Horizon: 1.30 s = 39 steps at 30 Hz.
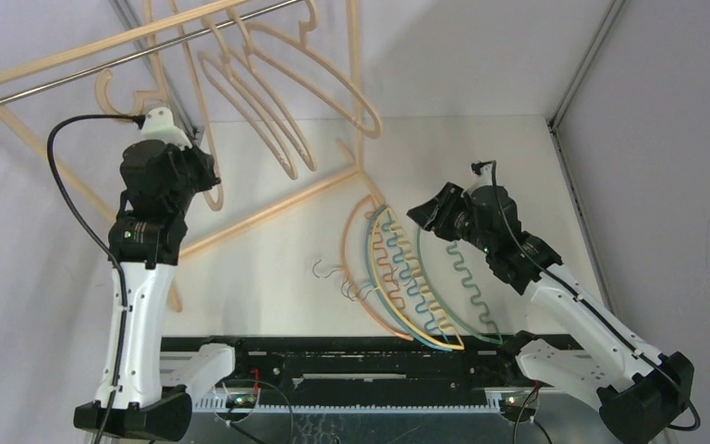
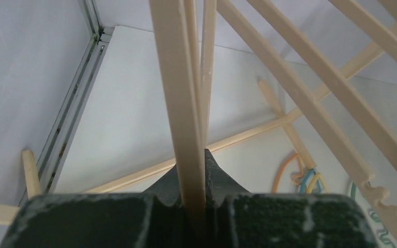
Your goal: Organize the hangers
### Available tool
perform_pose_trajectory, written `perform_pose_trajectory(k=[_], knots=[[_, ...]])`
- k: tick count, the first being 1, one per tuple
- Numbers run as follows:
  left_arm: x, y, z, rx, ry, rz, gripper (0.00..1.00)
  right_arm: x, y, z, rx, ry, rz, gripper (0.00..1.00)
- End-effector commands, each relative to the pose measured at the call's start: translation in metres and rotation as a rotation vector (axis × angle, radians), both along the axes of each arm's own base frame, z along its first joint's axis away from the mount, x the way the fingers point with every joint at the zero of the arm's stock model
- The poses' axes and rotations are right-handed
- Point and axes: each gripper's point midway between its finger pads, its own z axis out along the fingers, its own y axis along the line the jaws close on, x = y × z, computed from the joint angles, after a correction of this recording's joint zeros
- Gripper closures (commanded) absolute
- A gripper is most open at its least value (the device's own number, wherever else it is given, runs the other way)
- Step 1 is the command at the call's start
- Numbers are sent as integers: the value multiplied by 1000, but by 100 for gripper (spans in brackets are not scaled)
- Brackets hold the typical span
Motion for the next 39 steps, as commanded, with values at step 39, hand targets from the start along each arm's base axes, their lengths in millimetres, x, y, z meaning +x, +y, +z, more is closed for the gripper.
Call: perform_pose_trajectory(k=[39], knots=[[80,28,20,-110,5,-8,99,2,-22,-5,-27,7,-45,36]])
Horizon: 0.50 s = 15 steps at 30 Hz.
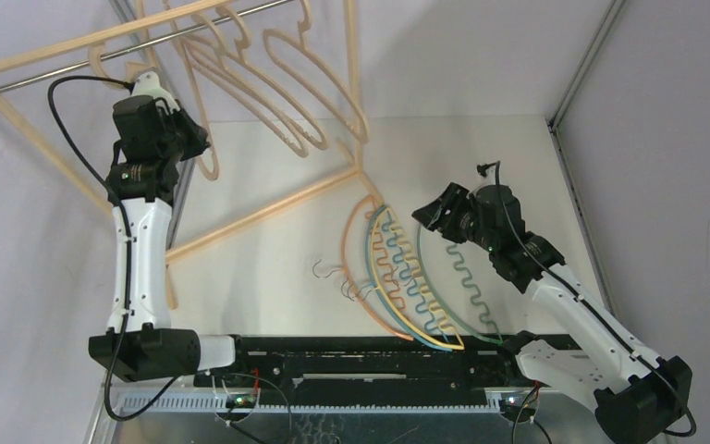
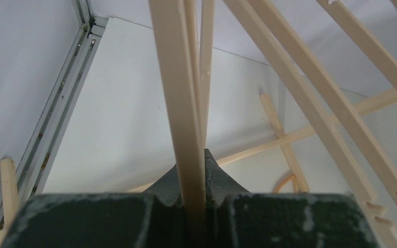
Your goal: Organize the hangers
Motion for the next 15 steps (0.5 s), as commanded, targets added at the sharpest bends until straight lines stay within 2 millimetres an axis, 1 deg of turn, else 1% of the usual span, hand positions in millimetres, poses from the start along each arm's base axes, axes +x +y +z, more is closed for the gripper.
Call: perform_pose_trajectory(k=[1,3,7,11,15], knots=[[4,-6,23,-7,-69,-35,98,0,-6,7,-11,-38,-12,35],[5,-9,22,-4,-63,-50,96,0,-7,7,-14,-39,-13,35],[7,-18,27,-2,-52,-83,93,-1,-7,6,-15,-40,-13,35],[13,-36,29,14,-30,-134,85,-2,-7,5,-15,-40,-11,34],[20,-57,31,21,-25,-186,84,-3,-9,5,-17,-42,-13,34]])
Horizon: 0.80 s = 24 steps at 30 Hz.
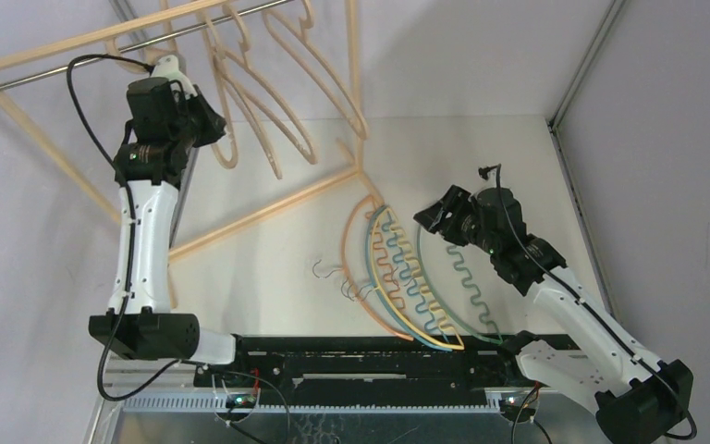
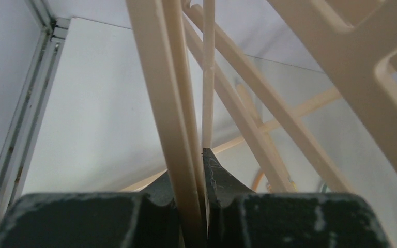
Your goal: Organize the hangers
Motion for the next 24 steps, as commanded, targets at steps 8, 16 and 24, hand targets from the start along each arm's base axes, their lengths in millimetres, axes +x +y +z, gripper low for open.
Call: perform_pose_trajectory(k=[8,16,24], knots=[[26,-57,9,42,1,-165,78,-3,-13,10,0,-56,-25,34],[37,-87,-1,65,23,-225,75,-4,-20,8,7,-54,-41,34],[46,-124,9,92,-9,-309,75,-3,-19,6,14,-51,-35,34]])
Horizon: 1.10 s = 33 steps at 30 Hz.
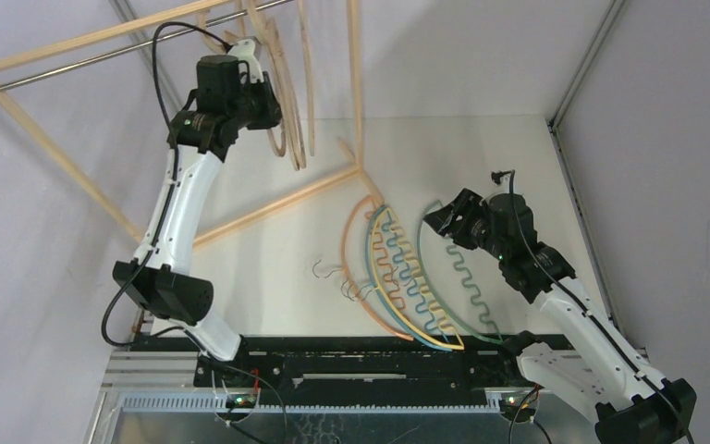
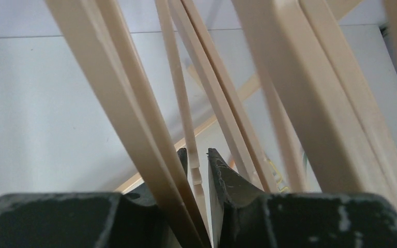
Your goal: Organize the hangers
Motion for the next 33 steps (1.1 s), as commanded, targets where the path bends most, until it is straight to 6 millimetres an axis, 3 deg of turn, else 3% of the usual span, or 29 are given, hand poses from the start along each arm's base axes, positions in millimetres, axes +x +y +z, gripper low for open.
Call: perform_pose_trajectory(k=[1,14,22,27,33], knots=[[9,-21,24,19,-76,-68,75,3,0,9,7,-41,10,34],[35,-81,33,-15,-113,-223,73,1,-7,9,3,-41,-7,34],[33,-124,14,15,-96,-342,71,0,-12,4,7,-36,-18,33],[31,-127,9,40,-96,-365,63,0,-16,2,6,-35,-27,33],[21,-114,22,78,-139,-347,36,0,-17,-1,14,-27,-27,32]])
